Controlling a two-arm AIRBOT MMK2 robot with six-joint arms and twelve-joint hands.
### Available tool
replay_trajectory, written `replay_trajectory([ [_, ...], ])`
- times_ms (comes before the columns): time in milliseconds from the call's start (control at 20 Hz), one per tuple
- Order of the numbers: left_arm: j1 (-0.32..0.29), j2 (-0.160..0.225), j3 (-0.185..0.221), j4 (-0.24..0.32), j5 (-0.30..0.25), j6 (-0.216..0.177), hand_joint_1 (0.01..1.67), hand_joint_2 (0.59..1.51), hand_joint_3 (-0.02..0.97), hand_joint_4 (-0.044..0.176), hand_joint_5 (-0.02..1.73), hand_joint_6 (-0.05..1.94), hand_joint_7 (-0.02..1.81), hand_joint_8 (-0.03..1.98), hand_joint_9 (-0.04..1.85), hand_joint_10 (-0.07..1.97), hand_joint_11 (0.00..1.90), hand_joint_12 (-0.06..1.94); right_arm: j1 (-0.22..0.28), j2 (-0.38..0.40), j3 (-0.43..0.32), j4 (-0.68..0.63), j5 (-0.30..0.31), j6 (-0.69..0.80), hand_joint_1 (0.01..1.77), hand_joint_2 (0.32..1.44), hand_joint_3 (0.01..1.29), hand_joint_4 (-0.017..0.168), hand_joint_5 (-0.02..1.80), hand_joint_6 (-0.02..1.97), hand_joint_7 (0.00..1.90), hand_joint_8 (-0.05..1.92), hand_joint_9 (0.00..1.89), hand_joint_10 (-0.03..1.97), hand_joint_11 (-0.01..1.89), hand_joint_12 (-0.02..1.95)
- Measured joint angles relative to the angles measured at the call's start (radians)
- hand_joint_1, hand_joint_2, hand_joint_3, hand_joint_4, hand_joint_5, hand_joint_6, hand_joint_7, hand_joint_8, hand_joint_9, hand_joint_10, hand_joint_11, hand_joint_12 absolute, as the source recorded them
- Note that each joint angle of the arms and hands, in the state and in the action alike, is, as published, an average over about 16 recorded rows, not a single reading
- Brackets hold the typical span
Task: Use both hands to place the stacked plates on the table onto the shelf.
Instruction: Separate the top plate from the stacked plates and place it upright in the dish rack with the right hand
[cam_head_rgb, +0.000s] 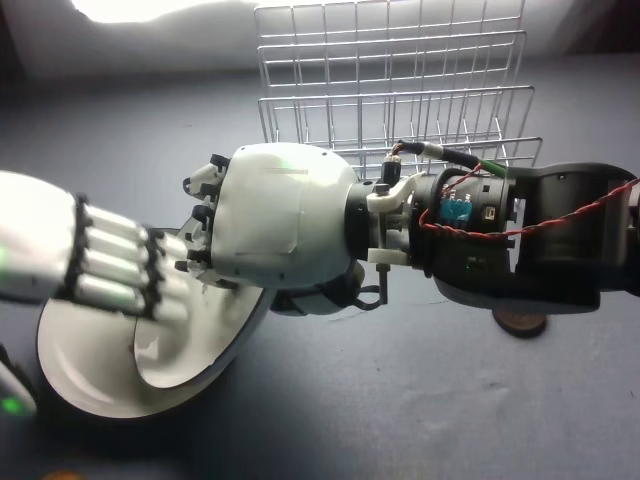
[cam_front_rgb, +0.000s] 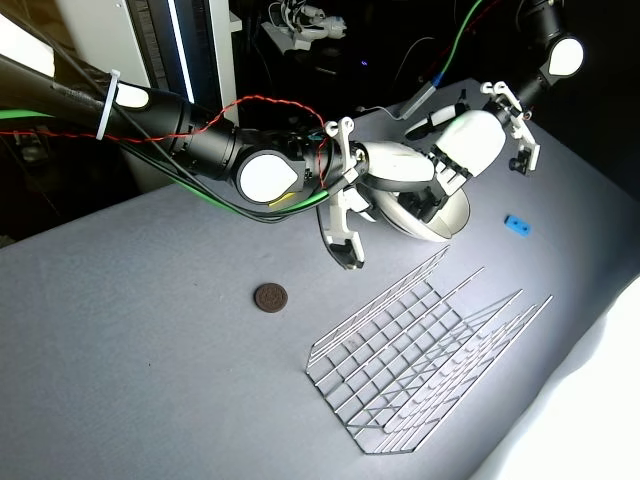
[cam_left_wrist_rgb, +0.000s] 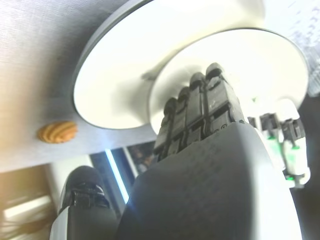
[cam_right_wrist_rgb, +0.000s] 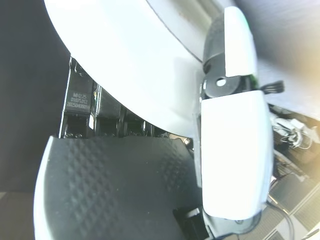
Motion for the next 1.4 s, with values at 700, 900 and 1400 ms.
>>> replay_trajectory([
  [700, -0.187, 0.162, 0.037, 0.076, -0.023, -0.157, 0.02, 1.09, 0.016, 0.001, 0.01, 0.01, 0.02, -0.01, 0.02, 0.02, 0.02, -0.01, 0.085, 0.129, -0.146, 0.053, -0.04, 0.02, 1.19, 0.99, 0.01, 0.0, 0.98, 0.72, 1.01, 1.09, 0.91, 1.02, 0.6, 1.48],
  [900, -0.213, 0.191, 0.044, 0.086, -0.021, -0.176, 0.02, 1.09, 0.016, 0.0, 0.02, 0.01, 0.02, -0.01, 0.02, 0.02, 0.02, -0.01, 0.135, 0.2, -0.208, 0.084, -0.055, 0.06, 1.2, 0.99, 0.01, 0.001, 0.99, 0.77, 1.02, 1.12, 0.9, 1.02, 0.59, 1.48],
  [1400, -0.252, 0.225, 0.042, 0.097, -0.006, -0.196, 0.02, 1.09, 0.016, 0.001, 0.02, 0.01, 0.01, -0.01, 0.02, 0.02, 0.02, -0.01, 0.291, 0.394, -0.319, 0.131, -0.119, 0.385, 1.22, 1.0, 0.01, 0.0, 0.96, 0.84, 0.98, 1.2, 0.86, 1.08, 0.57, 1.51],
])
